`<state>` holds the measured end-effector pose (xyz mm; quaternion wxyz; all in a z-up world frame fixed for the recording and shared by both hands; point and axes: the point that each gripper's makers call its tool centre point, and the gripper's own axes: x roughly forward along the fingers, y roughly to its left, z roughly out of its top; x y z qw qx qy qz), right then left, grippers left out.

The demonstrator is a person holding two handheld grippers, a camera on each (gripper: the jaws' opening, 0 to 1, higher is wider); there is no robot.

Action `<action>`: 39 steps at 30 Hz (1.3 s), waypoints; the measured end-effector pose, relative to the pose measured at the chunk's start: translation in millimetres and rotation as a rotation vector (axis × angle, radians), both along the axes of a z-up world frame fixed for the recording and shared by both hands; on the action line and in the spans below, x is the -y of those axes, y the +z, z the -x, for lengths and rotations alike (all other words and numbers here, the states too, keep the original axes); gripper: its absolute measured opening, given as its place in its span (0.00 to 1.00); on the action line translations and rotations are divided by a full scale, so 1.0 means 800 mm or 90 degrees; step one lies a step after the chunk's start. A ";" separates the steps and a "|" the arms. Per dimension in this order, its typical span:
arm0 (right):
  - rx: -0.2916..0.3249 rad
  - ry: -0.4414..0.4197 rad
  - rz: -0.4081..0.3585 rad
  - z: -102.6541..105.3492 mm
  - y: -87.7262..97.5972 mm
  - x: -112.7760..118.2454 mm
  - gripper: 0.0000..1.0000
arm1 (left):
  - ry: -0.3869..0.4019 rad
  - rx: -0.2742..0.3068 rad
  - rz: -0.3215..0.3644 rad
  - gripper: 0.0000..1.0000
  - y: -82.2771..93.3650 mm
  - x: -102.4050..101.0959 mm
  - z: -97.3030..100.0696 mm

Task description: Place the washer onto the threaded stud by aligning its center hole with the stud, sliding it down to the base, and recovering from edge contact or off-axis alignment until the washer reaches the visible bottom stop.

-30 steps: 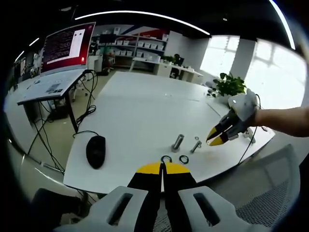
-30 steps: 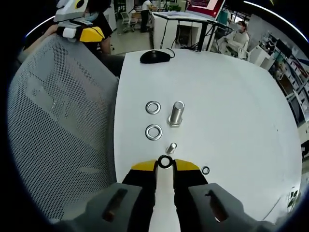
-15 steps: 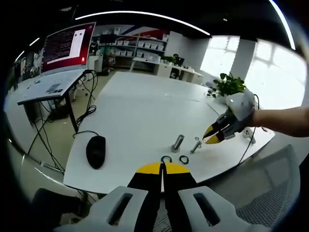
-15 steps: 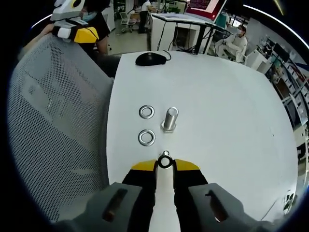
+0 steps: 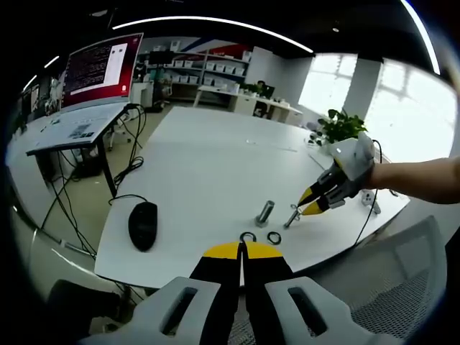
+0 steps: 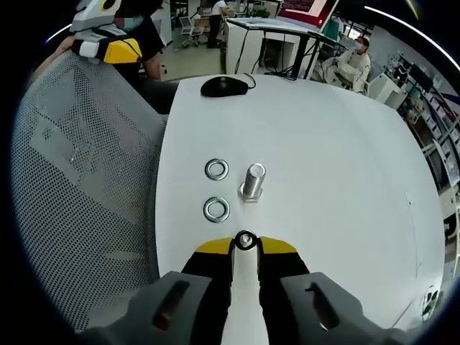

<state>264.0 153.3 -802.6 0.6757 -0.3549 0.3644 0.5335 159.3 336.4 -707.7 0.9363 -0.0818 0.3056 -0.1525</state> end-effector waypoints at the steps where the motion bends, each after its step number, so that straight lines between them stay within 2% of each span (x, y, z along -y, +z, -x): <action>1: 0.000 0.000 0.000 -0.001 0.000 0.000 0.14 | 0.000 0.000 0.000 0.00 0.000 0.000 0.000; 21: -0.006 0.018 0.034 0.000 -0.017 -0.002 0.14 | 0.001 0.000 0.001 0.00 0.000 0.000 0.000; 39: -0.018 0.026 0.081 -0.001 -0.051 0.000 0.14 | 0.002 -0.003 -0.001 0.00 -0.001 -0.001 0.000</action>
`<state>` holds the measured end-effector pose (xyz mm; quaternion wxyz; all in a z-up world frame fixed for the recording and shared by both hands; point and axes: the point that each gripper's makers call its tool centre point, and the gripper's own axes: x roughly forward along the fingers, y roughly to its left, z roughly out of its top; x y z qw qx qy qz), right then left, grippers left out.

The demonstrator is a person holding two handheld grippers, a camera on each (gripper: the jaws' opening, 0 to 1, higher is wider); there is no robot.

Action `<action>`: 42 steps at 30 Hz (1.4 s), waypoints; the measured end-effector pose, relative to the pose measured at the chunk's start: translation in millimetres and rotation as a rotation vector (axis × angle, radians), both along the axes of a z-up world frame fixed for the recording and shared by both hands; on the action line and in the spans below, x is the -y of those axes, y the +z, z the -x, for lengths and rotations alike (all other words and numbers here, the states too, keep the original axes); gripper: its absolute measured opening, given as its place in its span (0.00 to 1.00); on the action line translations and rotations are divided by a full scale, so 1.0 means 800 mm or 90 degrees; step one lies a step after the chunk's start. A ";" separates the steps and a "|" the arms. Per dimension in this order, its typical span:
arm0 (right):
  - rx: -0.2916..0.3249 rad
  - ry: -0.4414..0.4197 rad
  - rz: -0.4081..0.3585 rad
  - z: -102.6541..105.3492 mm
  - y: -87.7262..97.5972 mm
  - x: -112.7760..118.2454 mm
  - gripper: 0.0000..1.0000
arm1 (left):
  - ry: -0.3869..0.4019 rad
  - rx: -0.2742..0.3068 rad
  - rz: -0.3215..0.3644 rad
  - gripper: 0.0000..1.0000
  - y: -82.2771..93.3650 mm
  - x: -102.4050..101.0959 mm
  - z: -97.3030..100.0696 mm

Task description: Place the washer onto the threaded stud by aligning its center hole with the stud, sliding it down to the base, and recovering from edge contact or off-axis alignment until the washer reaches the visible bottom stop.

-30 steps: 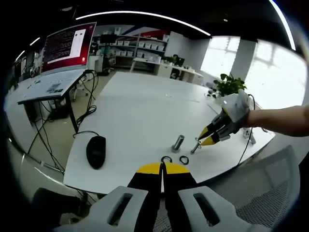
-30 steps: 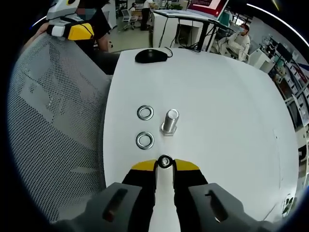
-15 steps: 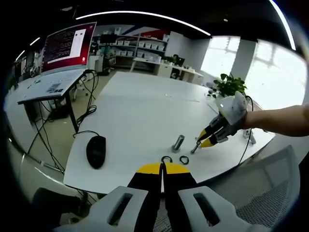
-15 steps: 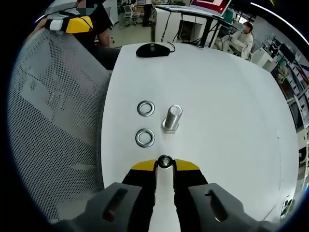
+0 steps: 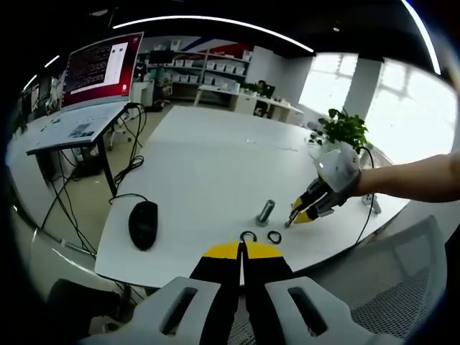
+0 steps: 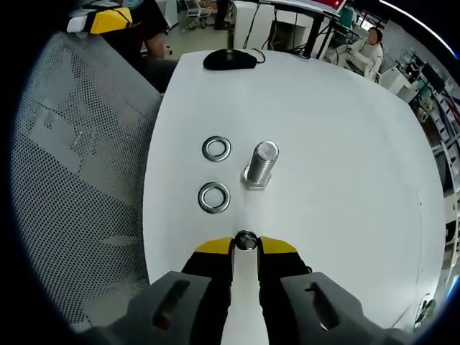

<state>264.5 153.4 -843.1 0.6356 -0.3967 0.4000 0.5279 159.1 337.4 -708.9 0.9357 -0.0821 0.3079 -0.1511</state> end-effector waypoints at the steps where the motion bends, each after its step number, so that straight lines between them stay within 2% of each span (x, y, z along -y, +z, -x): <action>1: -0.001 0.001 0.002 0.000 -0.002 0.001 0.14 | 0.000 0.000 0.000 0.00 0.000 0.000 0.000; 12: -0.004 0.015 0.037 0.004 -0.025 0.007 0.14 | 0.000 -0.001 0.000 0.00 0.000 -0.001 0.000; 19: -0.012 0.006 0.035 0.005 -0.021 0.007 0.14 | 0.000 -0.002 -0.001 0.00 0.000 0.000 -0.001; 23: -0.008 0.031 0.045 0.005 -0.024 0.012 0.16 | 0.001 -0.001 0.000 0.00 0.000 0.000 -0.001; 24: -0.011 0.026 0.038 0.005 -0.023 0.012 0.19 | 0.001 -0.001 0.000 0.00 0.000 0.000 -0.001; 25: -0.031 -0.006 0.017 0.007 -0.025 0.011 0.21 | 0.001 -0.001 0.000 0.00 0.000 0.000 -0.001; 26: -0.038 -0.017 0.015 0.008 -0.025 0.013 0.23 | 0.001 -0.001 0.000 0.00 0.000 0.001 -0.001; 29: -0.017 -0.009 0.024 0.001 -0.025 0.023 0.31 | 0.000 -0.001 0.000 0.00 0.000 0.001 -0.002; 38: -0.027 -0.034 -0.002 0.008 -0.010 0.038 0.32 | -0.001 -0.002 -0.001 0.00 0.000 0.002 -0.001; 41: -0.026 -0.042 -0.022 0.012 0.004 0.040 0.32 | -0.002 -0.001 -0.001 0.00 0.000 0.002 -0.001; 42: -0.033 -0.057 -0.047 0.015 0.011 0.038 0.32 | -0.002 -0.001 -0.001 0.00 0.000 0.002 -0.001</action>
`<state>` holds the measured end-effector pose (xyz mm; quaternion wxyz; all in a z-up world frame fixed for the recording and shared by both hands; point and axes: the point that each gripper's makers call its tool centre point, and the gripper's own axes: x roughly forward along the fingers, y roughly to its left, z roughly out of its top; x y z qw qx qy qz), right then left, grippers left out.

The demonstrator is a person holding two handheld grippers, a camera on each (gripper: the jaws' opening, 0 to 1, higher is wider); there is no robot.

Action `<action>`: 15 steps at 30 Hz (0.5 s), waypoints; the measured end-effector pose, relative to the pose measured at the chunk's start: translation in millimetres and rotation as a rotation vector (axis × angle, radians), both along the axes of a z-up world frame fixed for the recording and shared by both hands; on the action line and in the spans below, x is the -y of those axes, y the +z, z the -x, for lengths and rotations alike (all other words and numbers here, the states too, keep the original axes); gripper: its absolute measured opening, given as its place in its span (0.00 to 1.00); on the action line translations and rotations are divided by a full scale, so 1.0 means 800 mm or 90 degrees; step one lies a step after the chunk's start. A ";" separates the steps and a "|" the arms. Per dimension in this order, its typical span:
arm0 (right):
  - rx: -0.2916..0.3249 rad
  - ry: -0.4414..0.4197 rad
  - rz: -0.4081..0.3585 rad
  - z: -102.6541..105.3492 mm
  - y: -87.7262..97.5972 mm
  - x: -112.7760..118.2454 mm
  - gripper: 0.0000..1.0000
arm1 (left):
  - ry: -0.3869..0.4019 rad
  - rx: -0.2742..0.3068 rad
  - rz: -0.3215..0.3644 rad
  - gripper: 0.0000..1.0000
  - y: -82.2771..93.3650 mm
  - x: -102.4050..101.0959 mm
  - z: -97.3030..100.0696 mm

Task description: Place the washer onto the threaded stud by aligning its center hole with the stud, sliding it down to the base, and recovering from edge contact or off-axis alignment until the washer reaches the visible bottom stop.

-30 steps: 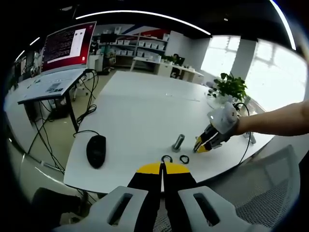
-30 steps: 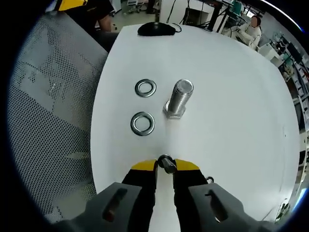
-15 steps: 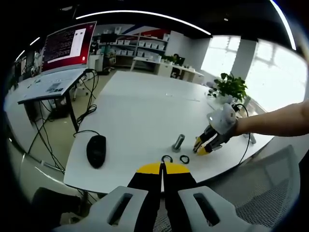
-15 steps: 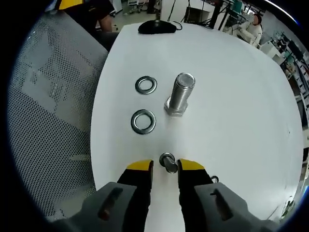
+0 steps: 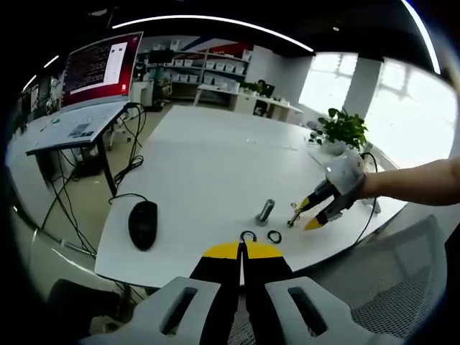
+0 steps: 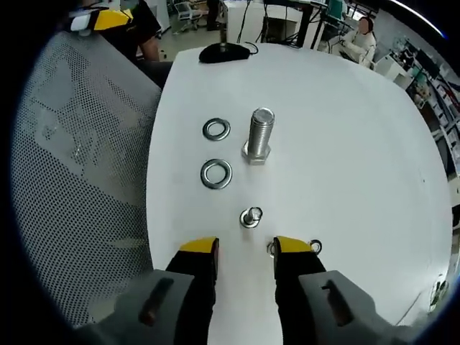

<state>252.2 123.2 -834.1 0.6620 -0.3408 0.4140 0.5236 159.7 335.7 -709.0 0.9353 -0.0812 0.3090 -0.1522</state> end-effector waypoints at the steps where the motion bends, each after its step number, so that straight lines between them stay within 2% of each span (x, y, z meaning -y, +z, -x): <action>1: -0.005 -0.003 -0.023 0.002 0.005 -0.003 0.32 | 0.000 0.000 0.000 0.00 0.000 0.000 0.000; 4: -0.019 -0.034 -0.066 0.009 0.021 -0.002 0.32 | 0.001 0.002 0.001 0.00 0.001 0.000 0.000; 9: -0.015 -0.078 -0.120 0.019 0.049 0.014 0.32 | 0.001 0.003 0.001 0.00 0.001 -0.001 0.000; 11: -0.022 -0.105 -0.168 0.026 0.065 0.013 0.32 | 0.001 0.003 0.001 0.00 0.001 -0.001 0.000; 13: -0.023 -0.130 -0.247 0.032 0.089 0.006 0.31 | 0.001 0.003 0.001 0.00 0.001 -0.001 0.000; 15: -0.034 -0.162 -0.287 0.041 0.104 0.009 0.31 | 0.002 0.004 0.002 0.00 0.001 -0.001 0.000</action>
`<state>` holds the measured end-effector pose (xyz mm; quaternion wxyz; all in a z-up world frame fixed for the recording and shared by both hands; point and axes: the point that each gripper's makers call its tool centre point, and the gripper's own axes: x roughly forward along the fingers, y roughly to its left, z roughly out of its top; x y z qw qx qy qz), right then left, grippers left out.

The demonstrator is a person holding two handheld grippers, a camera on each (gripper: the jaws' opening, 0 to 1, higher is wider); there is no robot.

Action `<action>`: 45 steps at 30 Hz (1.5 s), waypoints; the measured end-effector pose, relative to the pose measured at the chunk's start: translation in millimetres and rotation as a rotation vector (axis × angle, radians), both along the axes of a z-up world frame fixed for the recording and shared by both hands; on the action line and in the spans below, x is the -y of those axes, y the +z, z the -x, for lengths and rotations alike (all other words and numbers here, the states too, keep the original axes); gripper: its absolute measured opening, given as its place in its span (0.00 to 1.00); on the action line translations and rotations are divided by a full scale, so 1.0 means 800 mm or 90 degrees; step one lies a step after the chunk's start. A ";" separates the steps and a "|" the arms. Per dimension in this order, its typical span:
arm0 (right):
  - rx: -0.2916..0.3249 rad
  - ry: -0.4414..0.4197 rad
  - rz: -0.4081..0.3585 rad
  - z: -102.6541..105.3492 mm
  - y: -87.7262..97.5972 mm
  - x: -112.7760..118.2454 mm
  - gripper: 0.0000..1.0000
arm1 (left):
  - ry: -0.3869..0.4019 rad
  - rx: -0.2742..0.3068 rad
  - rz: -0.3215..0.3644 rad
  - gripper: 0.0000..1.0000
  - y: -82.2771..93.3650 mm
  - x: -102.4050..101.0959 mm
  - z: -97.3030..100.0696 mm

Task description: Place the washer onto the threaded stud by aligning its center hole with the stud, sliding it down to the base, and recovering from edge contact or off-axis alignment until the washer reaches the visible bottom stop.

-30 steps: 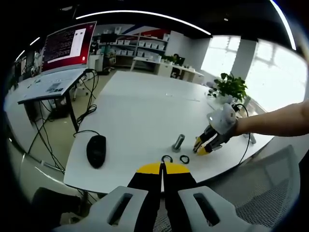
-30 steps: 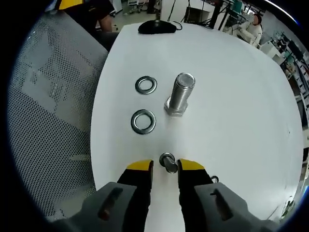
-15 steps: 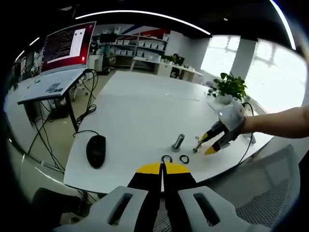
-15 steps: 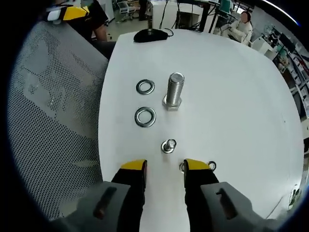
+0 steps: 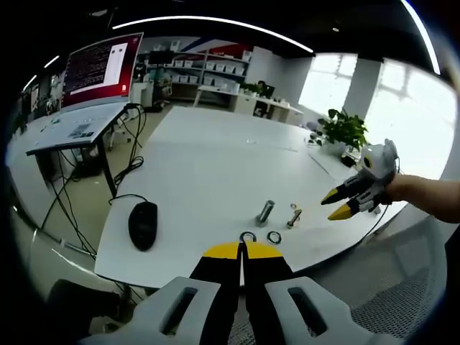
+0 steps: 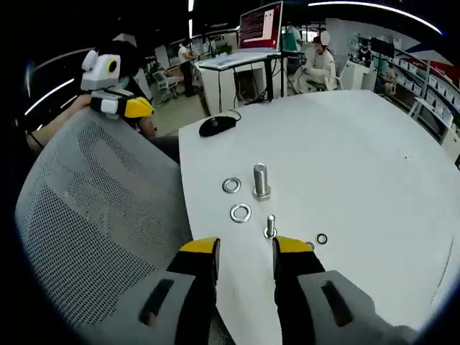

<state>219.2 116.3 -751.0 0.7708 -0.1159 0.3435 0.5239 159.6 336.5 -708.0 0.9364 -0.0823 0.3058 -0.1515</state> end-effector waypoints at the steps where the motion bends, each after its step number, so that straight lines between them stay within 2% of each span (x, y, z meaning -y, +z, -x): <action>1: 0.003 -0.006 -0.009 0.003 0.005 0.002 0.31 | 0.000 0.000 0.000 0.00 0.000 0.000 0.000; 2: 0.007 -0.015 -0.021 0.006 0.011 0.003 0.31 | -0.001 -0.001 -0.001 0.00 0.000 0.000 0.000; 4: -0.004 -0.055 -0.073 0.013 0.029 0.004 0.31 | -0.003 -0.003 -0.002 0.00 -0.001 0.000 0.001; 5: -0.010 -0.084 -0.114 0.014 0.042 0.004 0.31 | -0.004 -0.004 -0.003 0.00 -0.001 0.000 0.002; 8: -0.037 -0.125 -0.190 0.023 0.065 0.008 0.31 | -0.004 -0.004 -0.005 0.00 -0.001 0.000 0.002; 11: -0.051 -0.141 -0.192 0.031 0.070 0.019 0.31 | -0.004 -0.003 -0.005 0.00 -0.001 0.000 0.002; 14: -0.042 -0.141 -0.201 0.043 0.079 0.025 0.29 | -0.006 -0.004 -0.005 0.00 -0.001 0.000 0.002; 18: -0.060 -0.190 -0.278 0.054 0.103 0.028 0.29 | -0.008 -0.005 -0.006 0.00 -0.002 0.000 0.003; 20: -0.053 -0.207 -0.303 0.058 0.110 0.031 0.29 | -0.008 -0.005 -0.006 0.00 -0.002 0.000 0.003; 22: -0.016 -0.191 -0.261 0.064 0.114 0.039 0.29 | -0.006 -0.004 -0.006 0.00 -0.001 0.000 0.004; 23: 0.015 -0.186 -0.252 0.064 0.121 0.042 0.29 | -0.005 -0.003 -0.007 0.00 -0.001 0.000 0.004; 24: 0.027 -0.179 -0.249 0.066 0.124 0.042 0.29 | -0.005 -0.003 -0.007 0.00 -0.001 0.000 0.004; 29: 0.010 -0.185 -0.251 0.081 0.122 0.045 0.29 | -0.011 -0.008 -0.009 0.00 -0.002 0.000 0.003; 33: 0.015 -0.222 -0.254 0.087 0.120 0.050 0.28 | -0.011 -0.007 -0.007 0.00 -0.001 0.000 0.003; 38: 0.059 -0.208 -0.190 0.101 0.103 0.055 0.27 | -0.010 -0.004 -0.008 0.00 0.000 -0.001 0.004; 41: 0.092 -0.203 -0.178 0.102 0.104 0.050 0.27 | -0.009 -0.002 -0.006 0.00 0.000 -0.001 0.005; 43: 0.121 -0.205 -0.135 0.098 0.096 0.056 0.27 | -0.009 -0.002 -0.005 0.00 0.000 -0.001 0.005; 45: 0.109 -0.200 -0.111 0.099 0.081 0.058 0.27 | -0.009 -0.003 -0.004 0.00 0.000 -0.001 0.005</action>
